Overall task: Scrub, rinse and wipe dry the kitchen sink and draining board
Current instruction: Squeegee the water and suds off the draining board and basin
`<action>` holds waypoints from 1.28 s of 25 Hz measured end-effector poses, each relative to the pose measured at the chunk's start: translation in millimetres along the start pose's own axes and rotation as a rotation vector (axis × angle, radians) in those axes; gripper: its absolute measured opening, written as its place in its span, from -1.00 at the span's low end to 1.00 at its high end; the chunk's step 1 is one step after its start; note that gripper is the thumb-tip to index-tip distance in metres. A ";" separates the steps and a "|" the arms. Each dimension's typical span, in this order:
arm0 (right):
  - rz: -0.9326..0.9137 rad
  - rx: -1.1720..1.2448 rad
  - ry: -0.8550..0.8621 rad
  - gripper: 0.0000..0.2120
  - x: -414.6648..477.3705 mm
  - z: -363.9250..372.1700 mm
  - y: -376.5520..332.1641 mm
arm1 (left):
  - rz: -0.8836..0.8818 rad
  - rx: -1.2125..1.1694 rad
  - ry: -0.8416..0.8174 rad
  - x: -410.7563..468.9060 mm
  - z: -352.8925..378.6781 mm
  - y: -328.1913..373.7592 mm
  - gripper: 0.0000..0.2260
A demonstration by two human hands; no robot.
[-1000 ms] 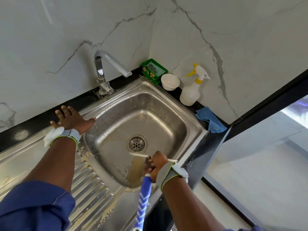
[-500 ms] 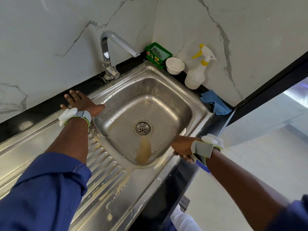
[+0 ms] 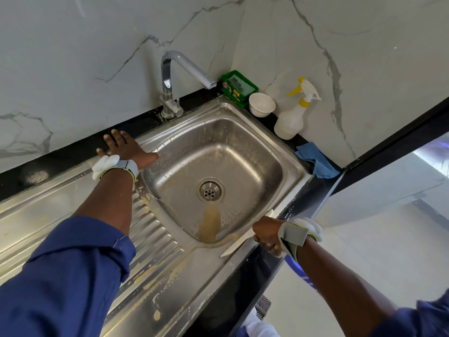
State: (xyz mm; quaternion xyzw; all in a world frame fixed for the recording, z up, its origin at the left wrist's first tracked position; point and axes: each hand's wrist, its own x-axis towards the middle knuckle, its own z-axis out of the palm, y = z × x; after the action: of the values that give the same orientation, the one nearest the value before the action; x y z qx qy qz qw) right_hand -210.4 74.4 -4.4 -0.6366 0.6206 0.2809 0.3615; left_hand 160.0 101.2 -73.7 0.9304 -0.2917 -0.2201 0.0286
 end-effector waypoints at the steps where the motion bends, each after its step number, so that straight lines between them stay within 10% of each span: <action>1: -0.030 -0.051 0.021 -0.60 8.3 4.3 2.4 | -0.001 -0.002 0.001 -0.5 -0.3 -0.4 0.13; 9: -0.152 0.320 -0.017 -0.66 2.6 -3.4 -11.1 | 0.076 -0.041 -0.069 4.2 -13.2 -13.0 0.01; 22: -1.102 -1.022 0.376 -0.79 39.9 26.7 -92.0 | 0.201 0.037 -0.103 5.9 -25.0 -35.4 -0.19; 26: -1.289 -1.104 0.382 -0.93 51.9 45.8 -126.2 | 0.177 -0.010 -0.226 9.4 -45.3 -31.6 -0.32; 32: -1.241 -0.905 0.304 -0.49 51.5 7.8 -187.9 | 0.125 -0.056 -0.325 13.2 -59.5 -30.5 -0.36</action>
State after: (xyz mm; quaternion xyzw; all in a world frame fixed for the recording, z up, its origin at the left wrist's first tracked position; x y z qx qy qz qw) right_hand -19.3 44.5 -29.5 -0.9841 0.0189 0.1628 0.0686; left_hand 211.2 114.7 -30.7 0.8614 -0.3435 -0.3735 0.0204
